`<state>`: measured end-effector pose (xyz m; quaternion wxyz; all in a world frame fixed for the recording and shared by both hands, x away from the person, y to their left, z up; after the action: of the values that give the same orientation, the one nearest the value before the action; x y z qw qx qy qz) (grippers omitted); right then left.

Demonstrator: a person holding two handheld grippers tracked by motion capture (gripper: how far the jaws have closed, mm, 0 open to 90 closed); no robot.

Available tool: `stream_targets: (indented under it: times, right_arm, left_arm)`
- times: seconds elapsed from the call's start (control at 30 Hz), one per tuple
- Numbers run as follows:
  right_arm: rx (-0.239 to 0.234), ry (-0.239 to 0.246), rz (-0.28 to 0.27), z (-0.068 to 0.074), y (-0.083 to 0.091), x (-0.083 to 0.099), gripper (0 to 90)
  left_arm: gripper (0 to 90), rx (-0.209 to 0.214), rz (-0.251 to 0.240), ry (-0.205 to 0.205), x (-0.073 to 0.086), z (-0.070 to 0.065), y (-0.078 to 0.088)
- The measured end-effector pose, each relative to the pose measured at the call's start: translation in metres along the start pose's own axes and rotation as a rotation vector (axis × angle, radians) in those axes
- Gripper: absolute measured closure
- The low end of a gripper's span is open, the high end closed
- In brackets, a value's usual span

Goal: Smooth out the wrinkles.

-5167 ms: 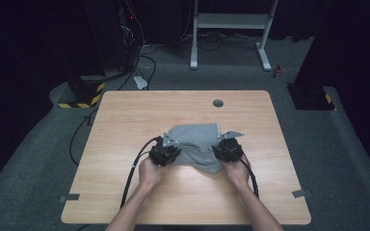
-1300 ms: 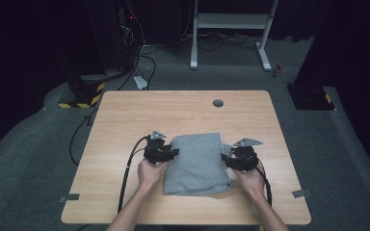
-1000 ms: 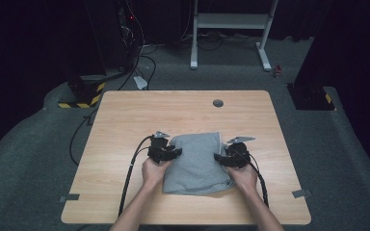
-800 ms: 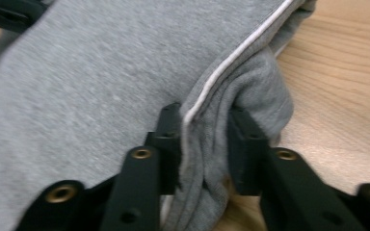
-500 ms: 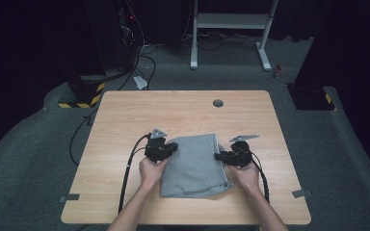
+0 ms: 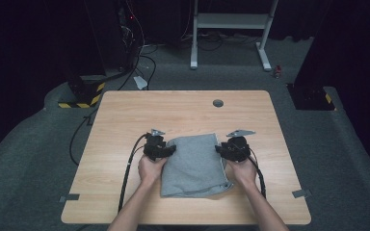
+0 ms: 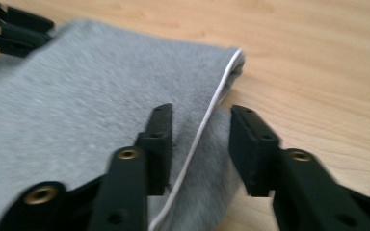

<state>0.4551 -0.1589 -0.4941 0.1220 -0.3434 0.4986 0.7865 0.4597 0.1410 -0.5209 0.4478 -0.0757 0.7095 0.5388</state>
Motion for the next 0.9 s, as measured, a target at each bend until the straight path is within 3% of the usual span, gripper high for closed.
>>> stream_targets:
  times: [0.07, 0.17, 0.27, 0.37, 0.43, 0.53, 0.6, 0.67, 0.77, 0.83, 0.9]
  right_arm:
    - [0.010, 0.014, 0.021, -0.001, -0.009, 0.000, 83.7]
    - [0.022, 0.011, -0.043, -0.002, 0.000, -0.002, 85.3]
    - [0.036, 0.048, -0.083, -0.003, 0.007, 0.001, 83.8]
    - [0.066, 0.071, -0.014, -0.009, -0.004, 0.009, 82.8]
    - [0.045, 0.047, -0.015, -0.013, -0.005, 0.009, 75.9]
    - [0.024, -0.001, -0.052, -0.014, 0.001, 0.004, 64.8]
    - [0.023, -0.020, -0.053, -0.015, 0.001, 0.003, 69.2]
    - [0.012, -0.009, -0.011, -0.016, -0.003, 0.004, 82.7]
    - [0.029, 0.007, -0.056, -0.012, 0.006, 0.003, 89.6]
    - [0.062, 0.020, -0.114, -0.013, 0.018, 0.000, 89.6]
    - [0.092, 0.009, -0.097, -0.019, 0.018, -0.001, 89.4]
  left_arm:
    - [56.2, 0.003, -0.001, -0.010, 0.001, 0.000, -0.002]
    - [65.5, -0.036, 0.014, -0.091, 0.001, -0.006, -0.002]
    - [64.8, -0.042, 0.010, -0.070, 0.000, -0.006, -0.003]
    - [64.8, -0.005, -0.023, -0.027, -0.001, -0.001, -0.004]
    - [72.1, 0.018, -0.035, -0.004, -0.001, 0.001, -0.005]
    - [79.1, 0.043, -0.022, -0.031, -0.005, 0.000, -0.007]
    - [86.2, 0.038, -0.023, -0.067, -0.012, -0.004, -0.005]
    - [87.7, 0.041, -0.039, -0.064, -0.015, -0.004, -0.001]
    - [88.0, 0.003, -0.057, -0.092, -0.022, -0.001, 0.010]
    - [87.8, -0.036, -0.059, -0.099, -0.024, 0.001, 0.012]
    - [86.8, -0.064, -0.049, -0.085, -0.024, 0.005, 0.009]
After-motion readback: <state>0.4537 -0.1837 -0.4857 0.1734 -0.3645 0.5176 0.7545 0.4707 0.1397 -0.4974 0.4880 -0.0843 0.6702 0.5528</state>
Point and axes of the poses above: each handheld gripper's, and its own axes: y roughly backward along the jaws, x roughly out of its underside, z roughly to its left, the point moved 1 cm from there along -y, roughly forward along the jaws, and after that the axes turned 13 degrees about -y, right-handed, at the moved point
